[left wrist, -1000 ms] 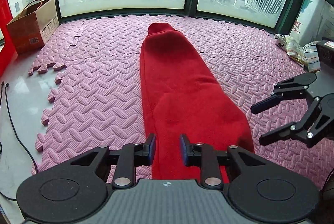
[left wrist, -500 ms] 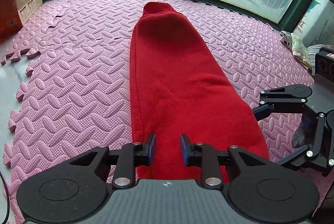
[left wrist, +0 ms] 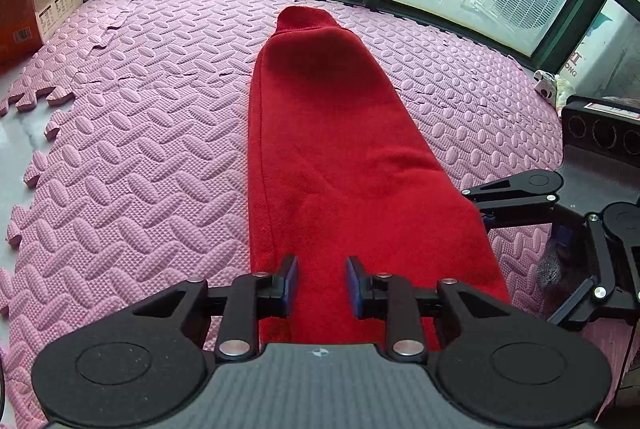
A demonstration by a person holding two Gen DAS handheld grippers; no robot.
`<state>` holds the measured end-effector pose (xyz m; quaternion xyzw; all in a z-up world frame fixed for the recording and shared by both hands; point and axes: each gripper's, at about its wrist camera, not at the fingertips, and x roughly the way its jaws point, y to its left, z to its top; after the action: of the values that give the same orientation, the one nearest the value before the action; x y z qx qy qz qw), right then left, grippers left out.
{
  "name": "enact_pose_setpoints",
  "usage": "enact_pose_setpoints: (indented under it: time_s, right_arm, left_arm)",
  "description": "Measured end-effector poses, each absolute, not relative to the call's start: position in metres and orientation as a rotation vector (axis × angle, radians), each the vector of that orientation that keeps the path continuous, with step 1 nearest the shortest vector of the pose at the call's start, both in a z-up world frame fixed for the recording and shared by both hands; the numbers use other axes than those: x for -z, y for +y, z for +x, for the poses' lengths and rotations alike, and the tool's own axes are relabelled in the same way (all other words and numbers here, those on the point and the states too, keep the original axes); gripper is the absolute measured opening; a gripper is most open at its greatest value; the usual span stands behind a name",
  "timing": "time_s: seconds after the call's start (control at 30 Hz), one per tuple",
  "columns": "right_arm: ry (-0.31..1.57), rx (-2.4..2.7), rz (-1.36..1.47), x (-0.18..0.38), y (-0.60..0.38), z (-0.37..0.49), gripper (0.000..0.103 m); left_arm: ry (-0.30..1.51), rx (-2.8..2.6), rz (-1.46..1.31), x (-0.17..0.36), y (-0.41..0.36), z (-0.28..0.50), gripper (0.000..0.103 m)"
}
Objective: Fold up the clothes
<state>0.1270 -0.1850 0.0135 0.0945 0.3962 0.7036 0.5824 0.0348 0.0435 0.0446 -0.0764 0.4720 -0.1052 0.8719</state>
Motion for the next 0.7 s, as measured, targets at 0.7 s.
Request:
enact_pose_setpoints:
  time_s: [0.7]
  right_arm:
    - [0.984, -1.484, -0.008, -0.045, -0.235, 0.104, 0.090]
  left_arm:
    - [0.947, 0.223, -0.083, -0.046, 0.038, 0.029, 0.032]
